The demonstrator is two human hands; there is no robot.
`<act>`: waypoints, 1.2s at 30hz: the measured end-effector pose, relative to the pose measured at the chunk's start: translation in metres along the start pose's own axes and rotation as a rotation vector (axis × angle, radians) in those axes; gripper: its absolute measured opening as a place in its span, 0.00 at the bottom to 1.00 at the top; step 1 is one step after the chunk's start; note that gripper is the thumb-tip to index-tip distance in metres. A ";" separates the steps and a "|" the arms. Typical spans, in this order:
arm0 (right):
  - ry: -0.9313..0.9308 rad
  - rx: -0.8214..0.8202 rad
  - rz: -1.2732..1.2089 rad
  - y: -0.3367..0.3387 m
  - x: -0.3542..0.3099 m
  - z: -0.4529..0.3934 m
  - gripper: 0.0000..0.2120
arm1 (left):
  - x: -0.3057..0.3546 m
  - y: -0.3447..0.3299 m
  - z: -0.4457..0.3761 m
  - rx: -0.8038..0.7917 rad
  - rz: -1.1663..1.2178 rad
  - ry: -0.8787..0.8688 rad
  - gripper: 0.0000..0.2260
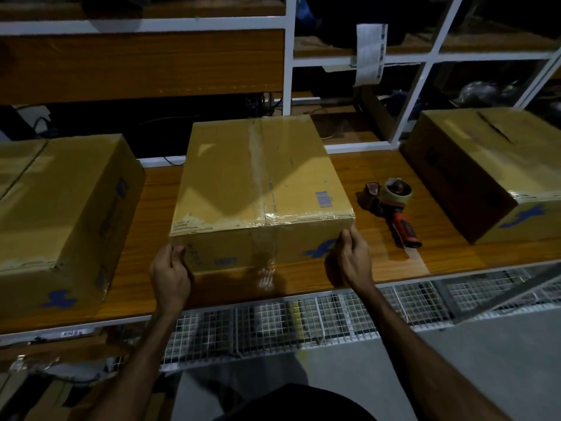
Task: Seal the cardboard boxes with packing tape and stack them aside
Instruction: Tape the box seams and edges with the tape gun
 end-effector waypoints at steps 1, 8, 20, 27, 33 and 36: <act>-0.008 -0.023 0.027 -0.001 0.001 0.002 0.14 | -0.001 0.000 0.000 -0.006 -0.005 0.006 0.18; 0.085 -0.340 0.176 0.004 0.011 -0.017 0.20 | 0.001 0.000 -0.004 -0.167 -0.029 -0.035 0.18; 0.201 -0.178 0.136 -0.010 -0.079 -0.056 0.22 | 0.100 0.005 -0.001 0.092 -0.190 -0.006 0.23; 0.339 -0.215 0.288 -0.021 -0.089 0.008 0.28 | 0.108 -0.026 0.056 -0.004 -0.265 0.029 0.27; 0.780 -0.274 0.484 -0.025 -0.168 0.142 0.19 | 0.132 0.009 0.114 0.049 0.023 0.213 0.27; 0.724 -0.421 0.358 -0.024 -0.194 0.154 0.16 | 0.129 0.039 0.137 0.187 0.084 0.317 0.26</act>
Point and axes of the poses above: each hand's wrist, its own z-axis away from the middle knuckle, its own y-axis out of the back of the hand, x = y × z, the point moved 10 cm from there along -z, towards the middle knuckle, and after that the axes turned 15 degrees about x, right-handed, at the moved point
